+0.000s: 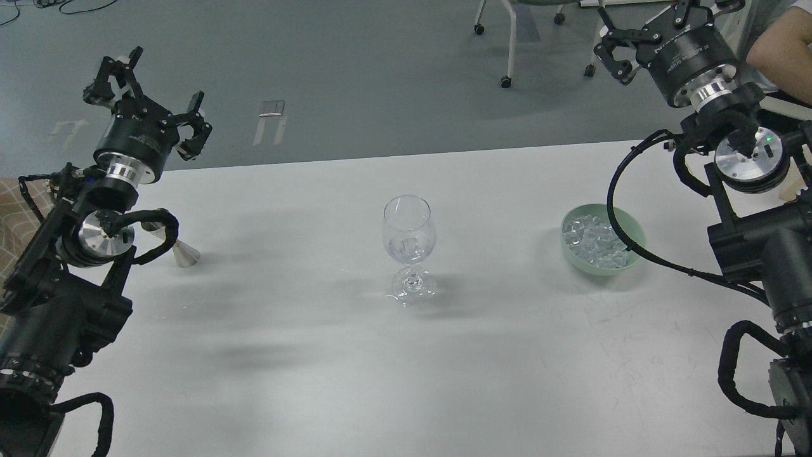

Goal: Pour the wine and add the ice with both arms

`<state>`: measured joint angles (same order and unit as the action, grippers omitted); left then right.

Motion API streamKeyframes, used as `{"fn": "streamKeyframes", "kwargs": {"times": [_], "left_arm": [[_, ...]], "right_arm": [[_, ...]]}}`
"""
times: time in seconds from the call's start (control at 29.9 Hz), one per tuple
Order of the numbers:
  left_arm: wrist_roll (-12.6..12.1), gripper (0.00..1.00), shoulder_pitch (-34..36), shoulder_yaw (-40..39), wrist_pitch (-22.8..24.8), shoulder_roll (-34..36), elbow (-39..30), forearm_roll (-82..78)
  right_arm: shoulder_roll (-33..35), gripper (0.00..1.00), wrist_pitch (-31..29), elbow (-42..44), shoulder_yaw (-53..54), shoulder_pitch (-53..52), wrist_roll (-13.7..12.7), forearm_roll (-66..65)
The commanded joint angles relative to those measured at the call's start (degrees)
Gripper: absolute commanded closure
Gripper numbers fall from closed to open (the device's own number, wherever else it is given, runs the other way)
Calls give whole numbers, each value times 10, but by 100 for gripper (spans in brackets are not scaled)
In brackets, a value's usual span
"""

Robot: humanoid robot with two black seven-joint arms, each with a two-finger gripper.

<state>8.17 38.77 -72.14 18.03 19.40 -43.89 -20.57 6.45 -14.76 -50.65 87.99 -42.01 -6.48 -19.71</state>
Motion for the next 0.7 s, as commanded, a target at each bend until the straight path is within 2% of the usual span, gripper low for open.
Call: {"fn": "streamKeyframes", "kwargs": {"times": [0.0,0.23,0.4,0.67], "left_arm": [[0,2,31,2,0,-15,38,-2],[2,2,68,67,-1,-23,58,-2],[12,2,84,71,-7,-43,68,-2],[12,2,97,70,-8,-63,74,-2]], "right_arm": [[-8,0,0,13,0,-1,2,0],[-8,0,-4,26,0,-1,9,0],[-7,0,-3,26,0,-3,9,0],[-7,0,-2,20,0,-5,9,0]]}}
